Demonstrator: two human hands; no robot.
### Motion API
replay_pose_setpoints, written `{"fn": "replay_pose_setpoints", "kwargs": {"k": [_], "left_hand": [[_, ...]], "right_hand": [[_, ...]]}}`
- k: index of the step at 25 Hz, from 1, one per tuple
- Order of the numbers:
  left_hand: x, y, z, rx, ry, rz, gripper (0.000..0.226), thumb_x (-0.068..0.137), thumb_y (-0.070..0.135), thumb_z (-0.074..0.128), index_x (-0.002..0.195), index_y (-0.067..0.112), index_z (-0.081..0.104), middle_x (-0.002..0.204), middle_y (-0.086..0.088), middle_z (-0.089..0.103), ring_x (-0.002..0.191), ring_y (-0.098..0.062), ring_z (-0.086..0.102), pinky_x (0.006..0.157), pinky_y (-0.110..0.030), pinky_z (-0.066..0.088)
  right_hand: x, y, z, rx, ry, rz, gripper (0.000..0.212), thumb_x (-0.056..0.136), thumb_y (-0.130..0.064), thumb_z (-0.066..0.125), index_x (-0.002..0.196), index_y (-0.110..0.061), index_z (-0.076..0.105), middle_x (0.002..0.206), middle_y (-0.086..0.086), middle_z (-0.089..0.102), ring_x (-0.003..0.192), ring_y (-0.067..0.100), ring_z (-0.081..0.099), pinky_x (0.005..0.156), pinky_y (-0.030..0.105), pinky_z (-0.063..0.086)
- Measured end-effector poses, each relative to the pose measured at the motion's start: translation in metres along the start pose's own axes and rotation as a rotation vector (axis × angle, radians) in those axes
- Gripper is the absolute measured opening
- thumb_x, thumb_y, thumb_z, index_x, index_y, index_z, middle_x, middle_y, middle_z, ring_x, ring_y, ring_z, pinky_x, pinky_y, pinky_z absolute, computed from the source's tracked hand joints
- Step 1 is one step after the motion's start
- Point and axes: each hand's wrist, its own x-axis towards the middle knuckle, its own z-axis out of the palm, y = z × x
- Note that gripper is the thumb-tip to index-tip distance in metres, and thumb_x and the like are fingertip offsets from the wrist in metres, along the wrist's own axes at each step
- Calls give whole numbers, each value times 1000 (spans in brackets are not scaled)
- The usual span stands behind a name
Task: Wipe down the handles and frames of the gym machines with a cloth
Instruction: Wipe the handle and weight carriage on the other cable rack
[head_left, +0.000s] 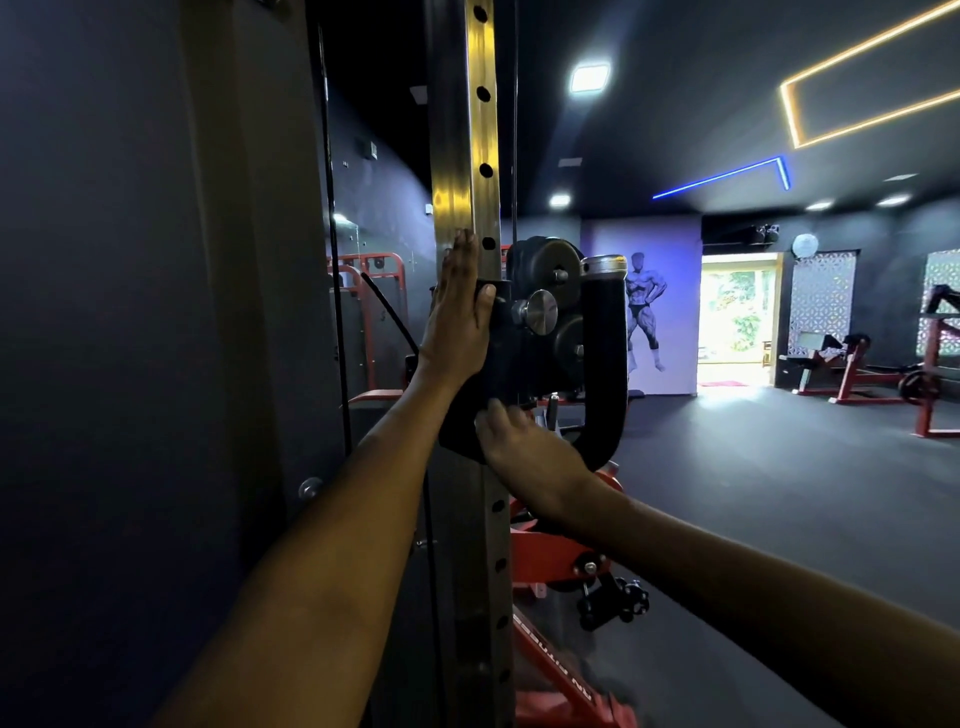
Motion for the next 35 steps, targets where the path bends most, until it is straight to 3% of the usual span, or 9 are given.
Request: {"fn": "replay_pose_setpoints", "kwargs": {"k": [7,11,15,20,23,26,27,30,35], "left_hand": [[-1,0,-3,2,-24,17,61,101,35,24,153,8,5,161,-9,0,149,-25,-2,121,-45,9],[-5,2,-2,1,-19,11,61,101,35,24,153,9,4,161,-8,-1,148,-23,-4,121,-44,8],[-4,0,-2,6,-21,7,62,101,37,23,153,11,4,161,-7,-1,149,-23,-2,120,-41,10],[-3,2,-5,20,-34,-12,61,101,37,23,154,12,4,162,-6,0,149,-23,0,119,-50,16],[-3,2,-4,5,-37,-11,61,101,36,24,153,11,5,162,-8,1,149,-25,1,118,-52,17],[-8,3,0,7,-35,-24,62,100,39,22,153,11,6,161,-8,2,149,-25,0,120,-50,15],[-8,3,0,10,-31,-29,62,100,40,21,153,11,7,161,-8,2,149,-24,0,120,-50,14],[-5,2,-3,12,-26,-38,63,100,41,20,154,10,8,162,-7,3,149,-24,0,120,-49,14],[-8,1,1,9,-19,-46,62,101,39,22,153,11,7,162,-8,4,149,-25,2,118,-52,17]], "right_hand": [[-45,27,45,-197,94,-376,37,72,-20,74,106,-6,69,127,18,57,125,35,49,106,44,40],[-48,20,34,-141,266,-373,18,70,-12,70,87,-8,73,101,13,67,103,30,61,91,38,51],[-27,4,39,-237,214,-234,36,83,-22,47,109,-10,70,123,14,61,117,31,56,100,41,46],[-77,20,36,60,295,-275,51,63,-22,81,110,-7,68,117,12,65,114,26,59,98,40,48],[-104,2,52,647,339,130,41,76,-13,74,115,-7,63,117,6,62,111,16,57,91,30,52],[-75,-16,60,1864,358,1117,26,92,3,47,115,-1,58,113,12,62,103,27,63,79,22,52],[-61,-14,59,2275,312,1240,27,93,4,43,116,1,57,115,16,61,103,29,63,81,28,54],[-35,-10,36,2845,261,1153,25,88,9,44,109,3,57,115,23,59,104,28,62,90,37,53],[-69,-14,30,3100,494,1210,35,80,6,51,115,4,51,122,35,50,103,36,62,75,36,59]]}}
